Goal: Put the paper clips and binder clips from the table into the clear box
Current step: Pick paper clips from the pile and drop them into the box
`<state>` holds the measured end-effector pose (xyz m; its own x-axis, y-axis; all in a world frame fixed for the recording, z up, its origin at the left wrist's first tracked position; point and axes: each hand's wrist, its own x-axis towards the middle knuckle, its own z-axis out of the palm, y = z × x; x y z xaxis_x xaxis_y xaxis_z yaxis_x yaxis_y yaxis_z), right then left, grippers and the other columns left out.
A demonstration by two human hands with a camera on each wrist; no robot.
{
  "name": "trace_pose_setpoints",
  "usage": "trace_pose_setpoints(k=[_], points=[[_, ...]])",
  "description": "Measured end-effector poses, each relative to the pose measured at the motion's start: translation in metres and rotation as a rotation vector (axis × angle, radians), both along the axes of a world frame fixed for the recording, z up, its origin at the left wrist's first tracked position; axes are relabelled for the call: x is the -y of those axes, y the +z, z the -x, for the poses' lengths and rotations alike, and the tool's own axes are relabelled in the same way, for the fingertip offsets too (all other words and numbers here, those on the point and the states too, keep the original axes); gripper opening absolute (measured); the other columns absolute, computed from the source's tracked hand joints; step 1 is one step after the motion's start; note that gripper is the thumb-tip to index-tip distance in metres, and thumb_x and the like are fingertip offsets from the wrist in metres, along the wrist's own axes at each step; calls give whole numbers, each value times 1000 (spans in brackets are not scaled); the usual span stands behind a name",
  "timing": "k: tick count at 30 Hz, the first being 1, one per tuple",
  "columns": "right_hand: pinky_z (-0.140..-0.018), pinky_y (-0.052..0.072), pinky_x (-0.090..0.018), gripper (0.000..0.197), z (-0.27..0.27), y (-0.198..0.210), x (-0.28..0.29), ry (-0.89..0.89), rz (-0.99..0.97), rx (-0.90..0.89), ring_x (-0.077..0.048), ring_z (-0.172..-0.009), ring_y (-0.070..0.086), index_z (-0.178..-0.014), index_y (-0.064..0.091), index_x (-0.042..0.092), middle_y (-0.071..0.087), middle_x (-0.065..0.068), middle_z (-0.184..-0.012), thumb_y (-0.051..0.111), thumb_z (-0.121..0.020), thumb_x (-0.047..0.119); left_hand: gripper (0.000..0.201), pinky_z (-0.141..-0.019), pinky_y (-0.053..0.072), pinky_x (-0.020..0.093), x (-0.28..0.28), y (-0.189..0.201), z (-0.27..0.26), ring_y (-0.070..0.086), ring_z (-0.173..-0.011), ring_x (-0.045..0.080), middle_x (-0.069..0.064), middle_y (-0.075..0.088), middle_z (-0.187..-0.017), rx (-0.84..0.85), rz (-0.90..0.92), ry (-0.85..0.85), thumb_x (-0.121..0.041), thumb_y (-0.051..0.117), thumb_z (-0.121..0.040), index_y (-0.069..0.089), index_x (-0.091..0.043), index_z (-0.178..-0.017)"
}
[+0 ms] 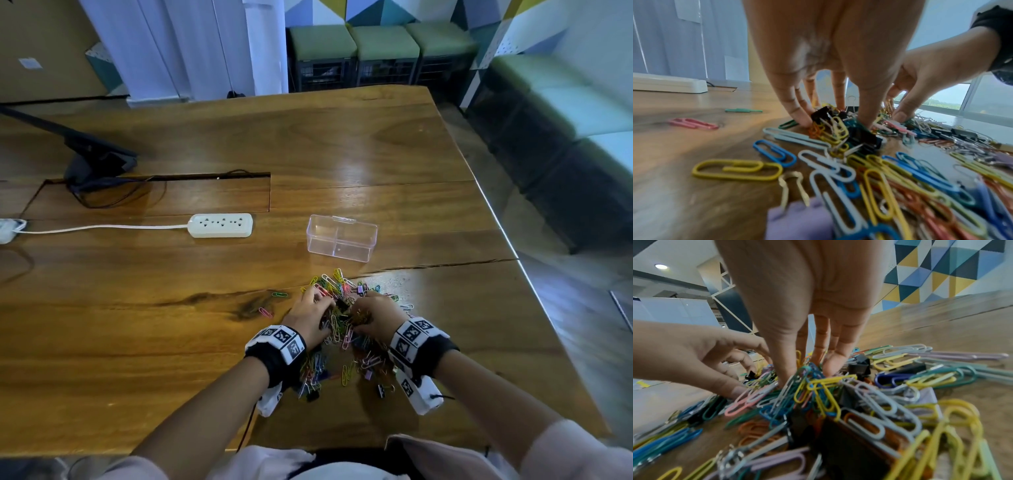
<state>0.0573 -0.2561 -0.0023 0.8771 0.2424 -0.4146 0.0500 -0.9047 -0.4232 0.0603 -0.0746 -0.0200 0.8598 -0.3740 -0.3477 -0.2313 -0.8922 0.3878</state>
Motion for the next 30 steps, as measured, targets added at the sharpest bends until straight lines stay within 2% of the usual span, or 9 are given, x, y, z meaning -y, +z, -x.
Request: trace_pose_setpoints(k=[3, 6, 9, 13, 17, 21, 24, 27, 30], points=[[-84, 43, -17, 26, -1, 1, 3, 5, 4, 20, -12, -100, 55, -107, 64, 24, 58, 4, -113, 67, -82, 17, 33, -76, 48, 29, -3, 1, -4, 47, -98, 17, 1, 42, -118, 8, 53, 13, -5, 57, -84, 55, -24, -111], [-81, 44, -14, 20, -1, 1, 7, -10, -17, 32, -7, -89, 54, -102, 67, 20, 64, 3, -108, 62, -85, 11, 27, -65, 41, 25, -5, 0, -7, 45, -84, 14, 0, 45, -109, -4, 104, 37, -2, 55, -83, 55, -21, -103], [-78, 50, -16, 17, 0, 0, 11, -58, -45, 34, -5, -82, 55, -94, 70, 21, 68, 3, -100, 62, -84, 10, 16, -73, 39, 22, -8, 0, -9, 49, -90, 13, 0, 48, -107, -35, 171, 104, -11, 56, -87, 57, -19, -101], [-74, 49, -15, 16, -1, 0, 17, -122, -67, 46, -5, -79, 57, -90, 72, 21, 69, 4, -96, 63, -84, 10, 14, -87, 38, 21, -11, 0, -12, 55, -106, 15, 1, 58, -112, -52, 258, 193, -13, 57, -89, 62, -17, -101], [-75, 48, -13, 12, -5, 6, 22, -154, -97, 72, -6, -79, 61, -87, 74, 17, 71, 2, -93, 66, -82, 10, 16, -97, 44, 30, -14, -2, -13, 56, -114, 17, 0, 64, -119, -74, 301, 260, -12, 59, -88, 65, -20, -99], [-73, 53, -15, 10, -14, 20, 27, -177, -177, 96, -5, -74, 62, -88, 74, 12, 72, -3, -90, 67, -81, 8, 19, -85, 52, 33, -16, 1, -13, 64, -97, 20, 0, 67, -113, -69, 315, 266, -9, 57, -89, 66, -22, -99], [-57, 51, -11, 8, -28, 34, 30, -246, -268, 62, -4, -67, 64, -87, 73, 11, 73, -5, -89, 67, -82, 11, 22, -80, 50, 25, -18, 2, -14, 63, -95, 17, -1, 67, -112, -52, 348, 295, -4, 54, -90, 68, -19, -99], [-54, 51, -10, 10, -46, 51, 31, -307, -320, 66, -6, -61, 65, -88, 73, 16, 73, 0, -87, 69, -80, 11, 23, -69, 47, 21, -20, 3, -14, 61, -83, 16, -2, 67, -108, -52, 358, 305, -2, 52, -91, 67, -18, -100], [-50, 42, -1, 13, -65, 69, 30, -382, -377, 118, 7, -60, 59, -90, 73, 13, 71, 8, -79, 72, -78, 12, 24, -77, 53, 30, -22, 1, -14, 66, -88, 24, -2, 69, -107, -60, 399, 299, -1, 53, -91, 66, -18, -101]])
